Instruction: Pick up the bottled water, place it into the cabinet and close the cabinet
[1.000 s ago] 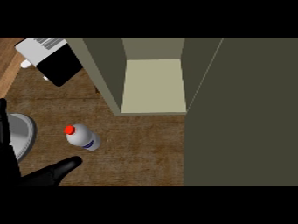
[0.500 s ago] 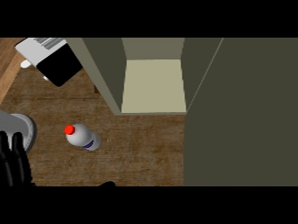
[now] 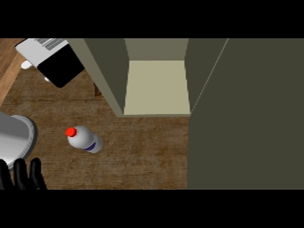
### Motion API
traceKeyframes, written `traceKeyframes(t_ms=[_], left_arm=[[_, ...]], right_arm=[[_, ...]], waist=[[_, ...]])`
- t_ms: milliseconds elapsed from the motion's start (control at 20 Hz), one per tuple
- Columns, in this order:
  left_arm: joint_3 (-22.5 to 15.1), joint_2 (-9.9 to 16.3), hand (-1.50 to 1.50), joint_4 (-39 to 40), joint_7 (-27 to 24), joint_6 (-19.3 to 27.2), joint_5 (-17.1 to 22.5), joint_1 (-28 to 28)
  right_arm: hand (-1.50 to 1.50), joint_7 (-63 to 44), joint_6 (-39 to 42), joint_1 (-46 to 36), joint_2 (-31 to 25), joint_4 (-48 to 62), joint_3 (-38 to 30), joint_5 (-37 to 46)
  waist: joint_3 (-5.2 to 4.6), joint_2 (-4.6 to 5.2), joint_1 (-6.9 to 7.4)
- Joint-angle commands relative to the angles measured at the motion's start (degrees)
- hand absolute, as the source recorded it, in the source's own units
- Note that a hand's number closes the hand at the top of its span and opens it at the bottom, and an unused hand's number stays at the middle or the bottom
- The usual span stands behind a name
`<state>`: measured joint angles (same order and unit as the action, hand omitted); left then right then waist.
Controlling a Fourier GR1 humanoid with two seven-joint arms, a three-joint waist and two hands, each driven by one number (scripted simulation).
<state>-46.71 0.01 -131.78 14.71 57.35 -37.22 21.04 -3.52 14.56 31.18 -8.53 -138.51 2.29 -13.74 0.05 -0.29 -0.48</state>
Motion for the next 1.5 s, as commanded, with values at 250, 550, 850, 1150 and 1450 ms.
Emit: traceKeyframes(t_ms=[250, 550, 850, 1150, 1450], left_arm=[[2.55, 0.75, -1.50, 1.03, 1.59, 2.36, 0.73, -1.20], [7.19, 0.06, -1.50, 2.66, 3.40, 3.00, 4.63, -1.92], [13.75, 2.15, -1.50, 7.11, -3.23, 4.80, 19.07, -5.81], [19.74, 2.73, -1.50, 17.21, -13.34, 2.57, 31.57, -6.18], [26.03, 0.12, -1.50, 25.85, -23.24, -4.00, 42.09, -6.79]], right_arm=[[-1.50, 1.84, 4.12, 10.27, 0.62, -9.44, -0.98, -3.48], [-1.50, 3.11, 5.13, 14.07, 1.07, -11.48, 0.22, -3.13], [-1.50, 7.68, 7.16, 16.65, 1.51, -9.91, 0.32, -1.93], [-1.50, 11.41, 10.30, 19.49, -0.64, -8.92, -4.34, -5.87], [-1.50, 13.64, 11.78, 25.56, 0.25, -11.75, -2.06, -3.87]], waist=[[-0.07, 0.06, -0.40], [-0.10, 0.12, -0.70], [-0.22, 0.12, -0.48], [-0.30, 0.13, -0.57], [-0.34, 0.15, -0.67]])
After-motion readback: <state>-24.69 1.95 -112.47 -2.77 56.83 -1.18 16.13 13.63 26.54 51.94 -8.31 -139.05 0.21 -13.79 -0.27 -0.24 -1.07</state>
